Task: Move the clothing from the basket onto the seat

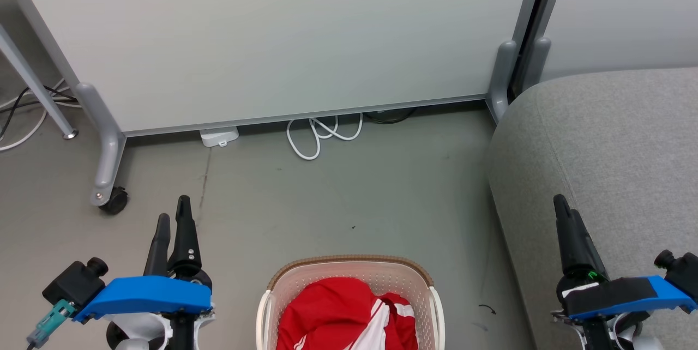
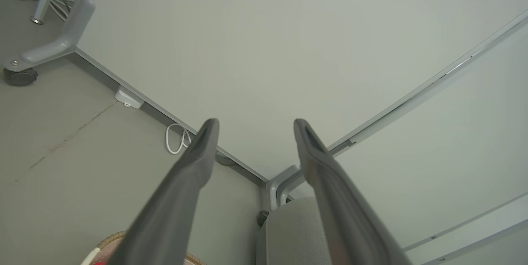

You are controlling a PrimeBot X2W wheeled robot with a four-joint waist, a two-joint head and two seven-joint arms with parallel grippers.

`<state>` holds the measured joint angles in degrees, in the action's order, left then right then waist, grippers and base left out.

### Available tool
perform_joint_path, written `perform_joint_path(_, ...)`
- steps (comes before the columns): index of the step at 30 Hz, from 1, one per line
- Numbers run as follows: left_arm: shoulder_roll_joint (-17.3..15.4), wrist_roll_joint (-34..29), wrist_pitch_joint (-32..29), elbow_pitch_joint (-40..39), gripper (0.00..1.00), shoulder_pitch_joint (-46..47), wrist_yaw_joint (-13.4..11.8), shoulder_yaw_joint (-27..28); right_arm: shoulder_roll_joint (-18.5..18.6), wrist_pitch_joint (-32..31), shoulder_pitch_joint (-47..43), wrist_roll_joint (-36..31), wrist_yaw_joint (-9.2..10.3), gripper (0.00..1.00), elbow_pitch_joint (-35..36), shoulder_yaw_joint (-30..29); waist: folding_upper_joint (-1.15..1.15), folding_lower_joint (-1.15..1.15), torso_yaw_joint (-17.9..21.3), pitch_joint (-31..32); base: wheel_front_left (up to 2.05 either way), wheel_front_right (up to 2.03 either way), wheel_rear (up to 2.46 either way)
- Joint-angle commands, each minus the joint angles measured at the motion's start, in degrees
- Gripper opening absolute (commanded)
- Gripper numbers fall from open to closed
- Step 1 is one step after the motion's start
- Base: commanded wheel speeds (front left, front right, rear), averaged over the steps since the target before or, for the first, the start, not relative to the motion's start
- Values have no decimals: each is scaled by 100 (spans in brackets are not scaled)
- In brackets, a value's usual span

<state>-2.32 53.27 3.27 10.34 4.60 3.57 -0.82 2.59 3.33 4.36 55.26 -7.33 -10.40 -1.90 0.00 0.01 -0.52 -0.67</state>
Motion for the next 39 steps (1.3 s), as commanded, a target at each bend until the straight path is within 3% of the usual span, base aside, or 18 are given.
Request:
perform_joint_path(1,-47,-249,66,-76,100,164,-29,-38,32,59,3,-243,-12,100,67,19,0,-1,-2,0,0,0,0)
perform_joint_path(16,-71,-1634,338,14,100,151,-162,-238,35,330,-28,-1557,-15,100,23,20,0,-1,-9,-9,0,0,0)
perform_joint_path(39,-135,-3070,688,-6,100,104,-206,-383,39,683,-90,-3430,-16,100,-38,-91,0,-1,-46,-14,0,0,0)
